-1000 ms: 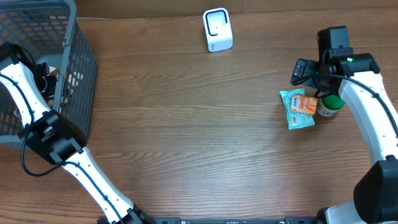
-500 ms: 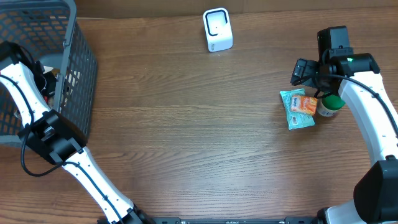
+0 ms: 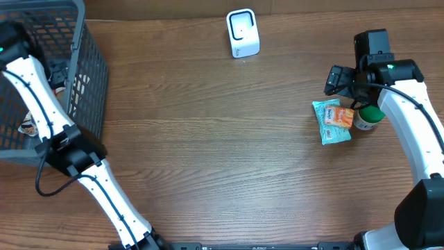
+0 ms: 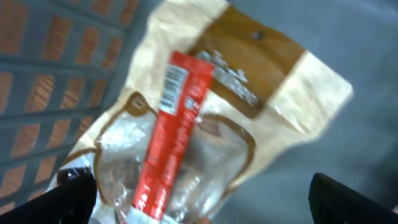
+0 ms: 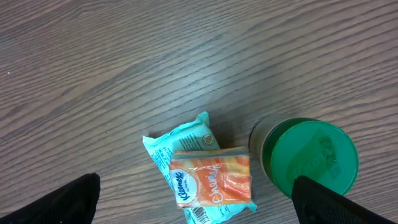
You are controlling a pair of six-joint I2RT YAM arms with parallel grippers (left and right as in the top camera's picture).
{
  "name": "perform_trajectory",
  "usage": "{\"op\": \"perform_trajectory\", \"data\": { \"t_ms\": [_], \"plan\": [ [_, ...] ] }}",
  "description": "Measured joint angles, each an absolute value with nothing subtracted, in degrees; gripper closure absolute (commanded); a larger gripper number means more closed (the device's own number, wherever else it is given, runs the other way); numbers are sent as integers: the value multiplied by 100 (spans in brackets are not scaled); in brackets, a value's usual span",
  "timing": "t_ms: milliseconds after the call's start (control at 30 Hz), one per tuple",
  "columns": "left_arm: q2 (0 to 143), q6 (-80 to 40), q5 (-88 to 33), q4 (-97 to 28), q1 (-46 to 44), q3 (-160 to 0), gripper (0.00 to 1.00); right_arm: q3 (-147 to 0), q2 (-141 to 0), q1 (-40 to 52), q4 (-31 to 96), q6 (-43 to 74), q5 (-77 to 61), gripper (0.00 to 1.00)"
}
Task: Scan the item barcode
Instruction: 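Grasp the brown bag with red stick inside the basket, left gripper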
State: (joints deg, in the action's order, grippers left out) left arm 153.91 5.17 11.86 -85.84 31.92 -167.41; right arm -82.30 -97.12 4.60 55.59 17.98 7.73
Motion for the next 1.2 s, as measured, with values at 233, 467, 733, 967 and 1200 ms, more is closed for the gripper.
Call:
{"op": "perform_trajectory", "data": {
  "t_ms": [233, 467, 733, 967, 1200],
  "plan": [
    [15391, 851, 1223, -8938, 3354, -16339, 0, -8230, -9712, 458, 5555, 1800, 773, 0],
    [15395, 1144, 910, -9190, 3503, -16031, 0, -8230, -9712, 458, 5553, 1798, 775, 0],
    [14543, 1256, -78, -8938, 3579, -16000, 0, -8230, -9714, 460, 5557, 1798, 775, 0],
    [12717, 1553, -1076, -8812, 3586, -16090, 0, -8230, -9712, 458, 5557, 1796, 775, 0],
    [12411, 1404, -1105, -9168, 3264, -16156, 0, -8230, -9712, 458, 5557, 1798, 775, 0]
  ]
}}
